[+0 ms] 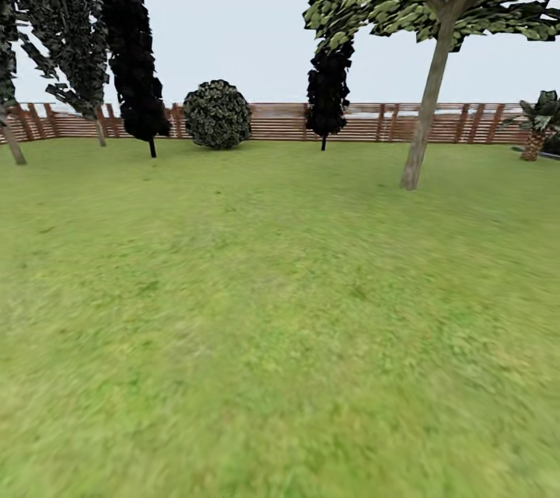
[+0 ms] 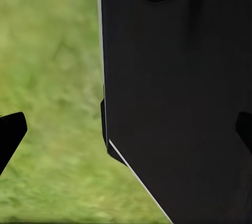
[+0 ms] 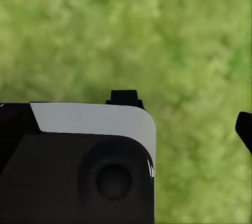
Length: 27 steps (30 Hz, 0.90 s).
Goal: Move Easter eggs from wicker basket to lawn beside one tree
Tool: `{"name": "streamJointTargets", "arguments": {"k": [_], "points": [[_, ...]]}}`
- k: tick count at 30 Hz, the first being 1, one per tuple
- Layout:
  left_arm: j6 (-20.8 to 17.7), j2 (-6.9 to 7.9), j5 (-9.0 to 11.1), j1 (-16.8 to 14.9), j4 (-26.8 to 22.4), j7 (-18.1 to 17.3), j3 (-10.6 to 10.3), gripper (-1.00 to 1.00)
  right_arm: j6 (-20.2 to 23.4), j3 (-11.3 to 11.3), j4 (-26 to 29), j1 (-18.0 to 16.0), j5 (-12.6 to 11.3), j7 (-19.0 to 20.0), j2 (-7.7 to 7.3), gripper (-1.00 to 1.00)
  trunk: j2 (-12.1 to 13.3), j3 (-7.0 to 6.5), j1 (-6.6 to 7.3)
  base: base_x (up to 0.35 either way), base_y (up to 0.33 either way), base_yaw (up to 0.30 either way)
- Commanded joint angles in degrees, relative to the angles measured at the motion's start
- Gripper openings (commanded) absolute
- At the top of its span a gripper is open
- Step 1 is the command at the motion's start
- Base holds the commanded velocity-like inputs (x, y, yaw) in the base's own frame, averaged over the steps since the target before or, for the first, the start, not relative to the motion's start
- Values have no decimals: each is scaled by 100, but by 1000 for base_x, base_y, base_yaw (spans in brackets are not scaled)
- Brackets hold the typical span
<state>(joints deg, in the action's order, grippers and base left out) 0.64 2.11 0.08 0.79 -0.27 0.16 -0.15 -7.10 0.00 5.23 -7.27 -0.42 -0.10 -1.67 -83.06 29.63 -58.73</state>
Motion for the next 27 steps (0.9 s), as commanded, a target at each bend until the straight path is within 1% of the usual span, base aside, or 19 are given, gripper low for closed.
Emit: {"name": "streamJointTargets", "arguments": {"k": [1, 27], "points": [[7, 0, 1, 0, -3, 2, -1, 100, -19, 1, -5, -2, -5, -2, 0, 100, -2, 4, 0, 0, 0, 289], [7, 0, 1, 0, 0, 2, 1, 100, -26, 2, 4, -2, -4, -7, 0, 100, -2, 4, 0, 0, 0, 290]]}}
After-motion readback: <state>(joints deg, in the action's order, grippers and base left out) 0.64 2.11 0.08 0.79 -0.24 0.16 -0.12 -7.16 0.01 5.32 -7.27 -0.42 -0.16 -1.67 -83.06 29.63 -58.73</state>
